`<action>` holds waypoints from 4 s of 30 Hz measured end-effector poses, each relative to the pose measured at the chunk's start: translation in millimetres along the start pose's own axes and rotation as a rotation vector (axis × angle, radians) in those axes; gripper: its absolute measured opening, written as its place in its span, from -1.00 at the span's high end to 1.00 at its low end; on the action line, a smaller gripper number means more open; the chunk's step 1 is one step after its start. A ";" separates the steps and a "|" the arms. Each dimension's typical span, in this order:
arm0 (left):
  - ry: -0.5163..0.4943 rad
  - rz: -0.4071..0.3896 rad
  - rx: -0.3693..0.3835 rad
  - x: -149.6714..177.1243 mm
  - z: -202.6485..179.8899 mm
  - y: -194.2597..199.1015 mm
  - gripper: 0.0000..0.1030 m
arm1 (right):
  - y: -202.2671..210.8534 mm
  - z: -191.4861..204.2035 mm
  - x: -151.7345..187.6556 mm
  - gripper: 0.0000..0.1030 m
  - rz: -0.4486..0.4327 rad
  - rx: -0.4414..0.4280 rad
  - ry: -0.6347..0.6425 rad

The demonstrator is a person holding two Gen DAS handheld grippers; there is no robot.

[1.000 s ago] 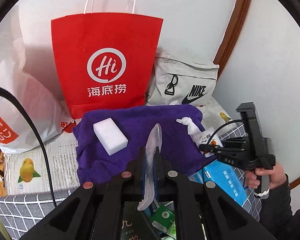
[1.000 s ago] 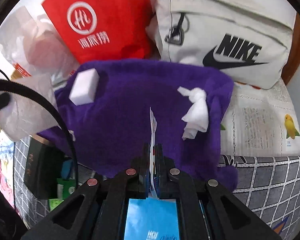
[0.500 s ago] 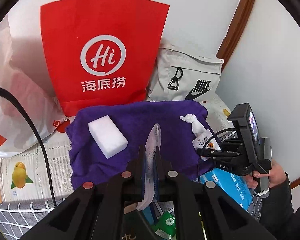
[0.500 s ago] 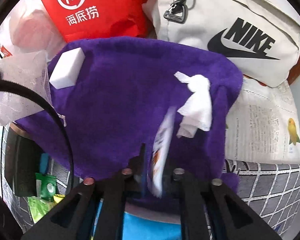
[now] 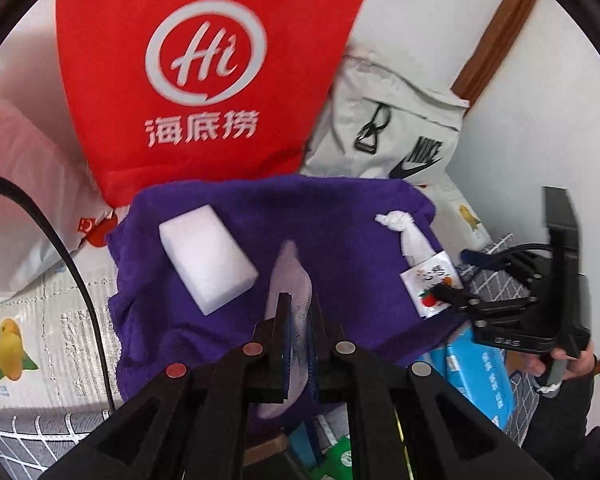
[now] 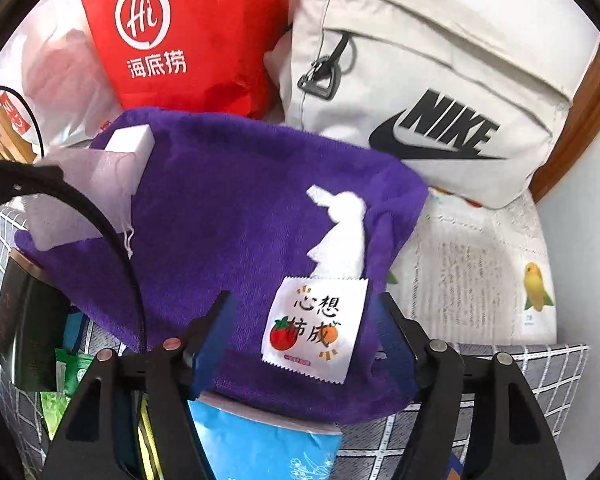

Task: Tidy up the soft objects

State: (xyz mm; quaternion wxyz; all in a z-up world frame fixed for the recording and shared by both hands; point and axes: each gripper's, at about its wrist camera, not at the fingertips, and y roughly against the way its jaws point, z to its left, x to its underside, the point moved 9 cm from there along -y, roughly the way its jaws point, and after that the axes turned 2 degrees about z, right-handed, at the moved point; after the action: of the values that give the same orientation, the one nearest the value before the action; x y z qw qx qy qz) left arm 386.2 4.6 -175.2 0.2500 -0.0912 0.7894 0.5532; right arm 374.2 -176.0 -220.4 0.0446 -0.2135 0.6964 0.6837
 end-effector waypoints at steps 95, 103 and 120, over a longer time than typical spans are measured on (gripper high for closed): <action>-0.010 0.093 -0.163 236.4 -29.7 76.1 -0.24 | 80.8 128.2 92.5 0.60 -0.102 -0.137 0.045; -0.073 0.198 -0.230 267.7 -43.1 41.9 -0.24 | 116.9 125.0 105.1 0.60 -0.173 -0.151 0.047; -0.002 0.185 -0.176 284.8 -41.6 45.4 0.52 | 108.3 114.2 131.4 0.60 -0.155 -0.204 0.004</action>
State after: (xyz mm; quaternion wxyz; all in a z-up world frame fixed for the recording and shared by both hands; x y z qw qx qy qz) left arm 110.4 21.0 -267.8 0.1899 -0.0392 0.7425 0.6412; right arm 190.2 -99.0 -172.8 0.0741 -0.2713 0.6046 0.7453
